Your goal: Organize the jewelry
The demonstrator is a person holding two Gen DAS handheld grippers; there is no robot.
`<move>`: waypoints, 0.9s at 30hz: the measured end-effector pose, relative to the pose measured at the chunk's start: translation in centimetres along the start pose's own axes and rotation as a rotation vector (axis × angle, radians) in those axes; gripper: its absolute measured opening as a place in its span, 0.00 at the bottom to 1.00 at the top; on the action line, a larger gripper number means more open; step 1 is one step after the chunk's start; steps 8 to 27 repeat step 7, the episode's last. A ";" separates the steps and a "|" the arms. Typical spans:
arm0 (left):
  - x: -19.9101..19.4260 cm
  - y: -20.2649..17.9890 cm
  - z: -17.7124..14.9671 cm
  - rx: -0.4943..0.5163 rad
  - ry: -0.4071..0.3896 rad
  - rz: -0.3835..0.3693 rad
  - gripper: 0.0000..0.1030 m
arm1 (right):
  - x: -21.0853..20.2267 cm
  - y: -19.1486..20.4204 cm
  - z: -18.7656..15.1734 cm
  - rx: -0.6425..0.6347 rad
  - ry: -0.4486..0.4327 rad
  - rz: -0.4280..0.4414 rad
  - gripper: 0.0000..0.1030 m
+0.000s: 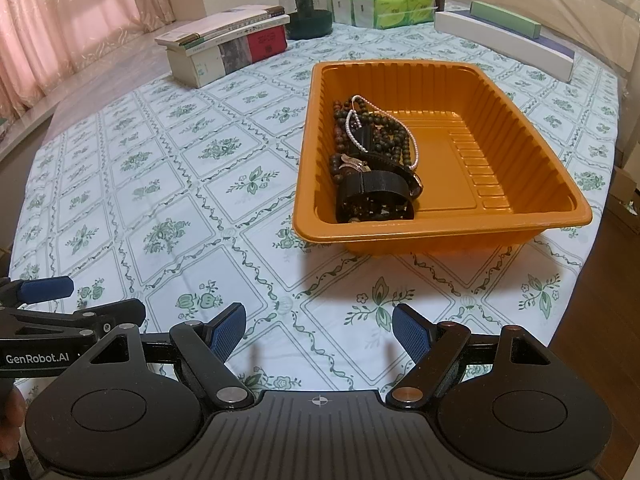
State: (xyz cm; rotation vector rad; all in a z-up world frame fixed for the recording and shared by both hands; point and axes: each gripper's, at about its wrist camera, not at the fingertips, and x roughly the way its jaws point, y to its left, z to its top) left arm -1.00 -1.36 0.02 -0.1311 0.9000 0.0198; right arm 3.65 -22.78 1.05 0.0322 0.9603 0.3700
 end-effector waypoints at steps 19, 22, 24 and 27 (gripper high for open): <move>-0.2 0.1 0.2 -0.004 -0.021 0.000 1.00 | 0.0 0.0 0.0 -0.001 0.001 0.000 0.78; -0.2 0.1 0.2 -0.004 -0.021 0.000 1.00 | 0.0 0.0 0.0 -0.001 0.001 0.000 0.78; -0.2 0.1 0.2 -0.004 -0.021 0.000 1.00 | 0.0 0.0 0.0 -0.001 0.001 0.000 0.78; -0.2 0.1 0.2 -0.004 -0.021 0.000 1.00 | 0.0 0.0 0.0 -0.001 0.001 0.000 0.78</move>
